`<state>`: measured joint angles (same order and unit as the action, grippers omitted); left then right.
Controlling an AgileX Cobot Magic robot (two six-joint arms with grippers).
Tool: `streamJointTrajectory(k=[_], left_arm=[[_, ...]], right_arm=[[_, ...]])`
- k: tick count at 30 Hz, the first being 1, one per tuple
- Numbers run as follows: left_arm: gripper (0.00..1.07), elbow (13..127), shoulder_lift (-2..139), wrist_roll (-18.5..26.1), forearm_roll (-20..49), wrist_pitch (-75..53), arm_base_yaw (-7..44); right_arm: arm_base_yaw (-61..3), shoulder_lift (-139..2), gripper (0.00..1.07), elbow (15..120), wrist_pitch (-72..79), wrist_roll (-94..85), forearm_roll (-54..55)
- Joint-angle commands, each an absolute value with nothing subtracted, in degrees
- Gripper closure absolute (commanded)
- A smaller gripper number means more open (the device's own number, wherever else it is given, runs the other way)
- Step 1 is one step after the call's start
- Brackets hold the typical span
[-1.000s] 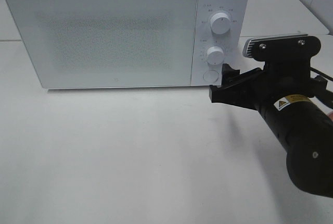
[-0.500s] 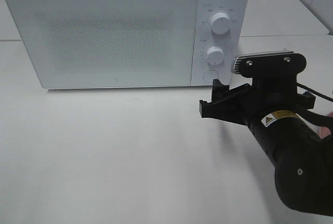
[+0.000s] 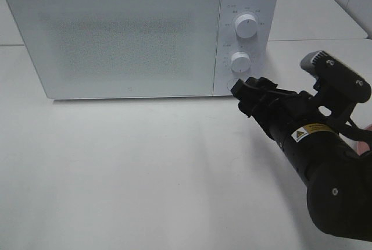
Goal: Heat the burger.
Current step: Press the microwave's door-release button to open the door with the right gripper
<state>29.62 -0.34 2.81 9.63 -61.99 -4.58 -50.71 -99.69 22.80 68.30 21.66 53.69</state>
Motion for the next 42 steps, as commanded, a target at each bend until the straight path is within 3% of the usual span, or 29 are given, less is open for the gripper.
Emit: streamJointTrajectory(k=[1, 9, 10, 13, 15, 16, 18, 20, 32, 42], left_arm=[[0.06, 29.5, -1.7, 2.9, 10.0, -61.1, -4.4], [0.06, 29.5, -1.7, 2.9, 10.0, -61.1, -4.4], [0.06, 29.5, -1.7, 2.9, 10.0, -61.1, -4.4], [0.06, 29.5, -1.7, 2.9, 10.0, -61.1, -4.4], [0.06, 29.5, -1.7, 2.9, 10.0, -61.1, -4.4], [0.06, 29.5, -1.7, 2.9, 10.0, -61.1, -4.4], [0.06, 29.5, -1.7, 2.9, 10.0, -61.1, -4.4], [0.06, 29.5, -1.7, 2.9, 10.0, -61.1, -4.4], [0.06, 29.5, -1.7, 2.9, 10.0, -61.1, -4.4], [0.06, 29.5, -1.7, 2.9, 10.0, -61.1, -4.4]], right_arm=[[-51.1, -99.5, 0.47, 22.9, 66.5, 34.3, 53.5], [-51.1, -99.5, 0.65, 22.9, 64.5, 54.7, 53.5], [-51.1, -99.5, 0.72, 22.9, 64.5, 58.8, 53.5], [-51.1, -99.5, 0.76, 22.9, 64.5, 60.9, 53.5], [-51.1, -99.5, 0.91, 22.9, 64.5, 66.9, 53.5], [-51.1, -99.5, 0.91, 22.9, 64.5, 66.9, 53.5], [-51.1, -99.5, 1.04, 22.9, 64.5, 69.8, 53.6], [-51.1, -99.5, 1.07, 22.9, 64.5, 70.8, 53.6], [-50.7, -100.3, 1.07, 23.6, 62.1, 74.0, 54.8], [-45.4, -106.5, 1.07, 29.2, 59.8, 77.3, 47.1]])
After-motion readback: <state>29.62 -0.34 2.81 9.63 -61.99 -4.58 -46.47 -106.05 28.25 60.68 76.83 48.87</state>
